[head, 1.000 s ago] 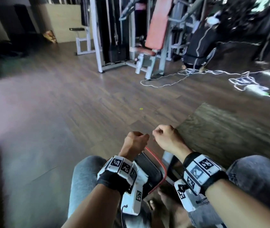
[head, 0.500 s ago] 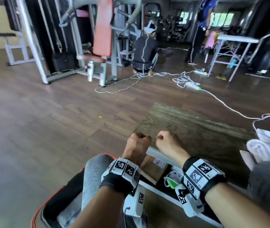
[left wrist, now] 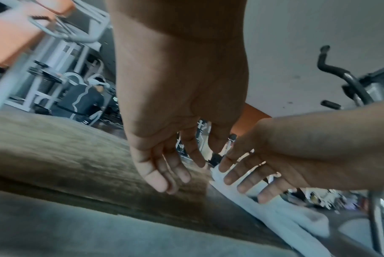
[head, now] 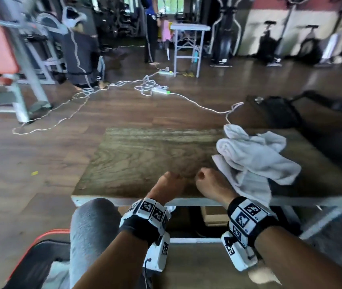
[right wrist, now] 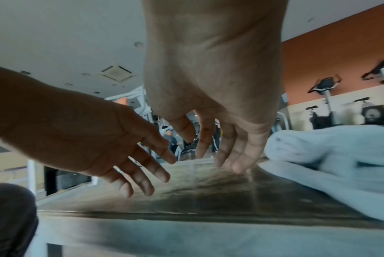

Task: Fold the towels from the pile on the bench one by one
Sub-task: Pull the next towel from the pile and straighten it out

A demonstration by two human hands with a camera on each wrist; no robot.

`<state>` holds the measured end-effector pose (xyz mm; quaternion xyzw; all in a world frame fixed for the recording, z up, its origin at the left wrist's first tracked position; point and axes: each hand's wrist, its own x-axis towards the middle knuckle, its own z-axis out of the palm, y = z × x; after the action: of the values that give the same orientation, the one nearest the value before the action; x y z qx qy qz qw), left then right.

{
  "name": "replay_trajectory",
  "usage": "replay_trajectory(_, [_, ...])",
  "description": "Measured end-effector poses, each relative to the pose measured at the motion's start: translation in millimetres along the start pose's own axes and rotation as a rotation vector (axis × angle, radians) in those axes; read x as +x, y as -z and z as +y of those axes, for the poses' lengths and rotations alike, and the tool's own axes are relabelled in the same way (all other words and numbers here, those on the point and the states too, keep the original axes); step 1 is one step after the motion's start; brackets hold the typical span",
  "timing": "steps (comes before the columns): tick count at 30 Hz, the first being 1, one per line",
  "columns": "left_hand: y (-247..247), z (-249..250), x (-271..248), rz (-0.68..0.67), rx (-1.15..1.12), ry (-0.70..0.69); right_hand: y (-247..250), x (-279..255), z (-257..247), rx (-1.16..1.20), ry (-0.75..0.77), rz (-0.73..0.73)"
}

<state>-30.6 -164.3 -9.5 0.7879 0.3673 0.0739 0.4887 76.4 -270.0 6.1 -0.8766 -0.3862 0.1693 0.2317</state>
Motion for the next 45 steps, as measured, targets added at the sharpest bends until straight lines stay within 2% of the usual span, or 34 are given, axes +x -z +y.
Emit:
replay_trajectory(3, [-37.2, 13.7, 19.2, -0.063, 0.119, -0.031, 9.0, 1.0, 46.7, -0.036, -0.107, 0.119])
replay_trajectory(7, [-82.0, 36.8, 31.6, -0.117, 0.187, -0.149, 20.3, -5.8, 106.0, -0.219, -0.262, 0.160])
replay_trajectory(9, [-103.6, 38.4, 40.8, -0.143, 0.233, -0.191, 19.3, -9.8, 132.1, -0.309, -0.270, 0.161])
replay_trajectory(13, [-134.1, 36.9, 48.0, -0.175, 0.467, -0.302, 19.1, -15.1, 155.1, -0.374, -0.130, 0.240])
replay_trajectory(17, [-138.5, 37.5, 52.8, -0.082, 0.457, -0.294, 31.6, -11.3, 142.0, 0.049, 0.074, 0.203])
replay_trajectory(19, [-127.4, 39.0, 63.0, 0.019, 0.457, -0.335, 41.5, -8.5, 131.2, 0.172, 0.146, 0.260])
replay_trajectory(21, [-110.4, 40.4, 77.4, 0.104, 0.472, -0.319, 54.2, -4.0, 125.6, 0.239, 0.184, 0.339])
replay_trajectory(24, [-64.7, 67.4, 73.8, 0.233, 0.410, -0.315, 79.2, 5.7, 121.8, 0.257, 0.177, 0.399])
replay_trajectory(26, [-33.1, 81.4, 74.5, 0.307, 0.298, -0.315, 96.8, 10.6, 118.2, 0.277, 0.147, 0.392])
replay_trajectory(29, [7.0, 93.4, 72.8, 0.370, 0.256, -0.310, 120.0, 13.6, 108.3, 0.335, 0.154, 0.298])
replay_trajectory(32, [34.7, 99.7, 65.2, 0.436, 0.256, -0.336, 135.3, 11.8, 94.7, 0.225, 0.235, 0.255])
replay_trajectory(35, [54.2, 103.9, 56.9, 0.494, 0.207, -0.348, 138.0, 12.7, 86.7, 0.185, 0.297, 0.332])
replay_trajectory(38, [72.1, 100.2, 43.5, 0.589, 0.176, -0.357, 133.0, 11.5, 86.0, 0.264, 0.265, 0.362])
replay_trajectory(45, [98.6, 85.3, 16.8, 0.691, 0.121, -0.338, 117.9, 15.3, 71.4, 0.219, 0.237, 0.386])
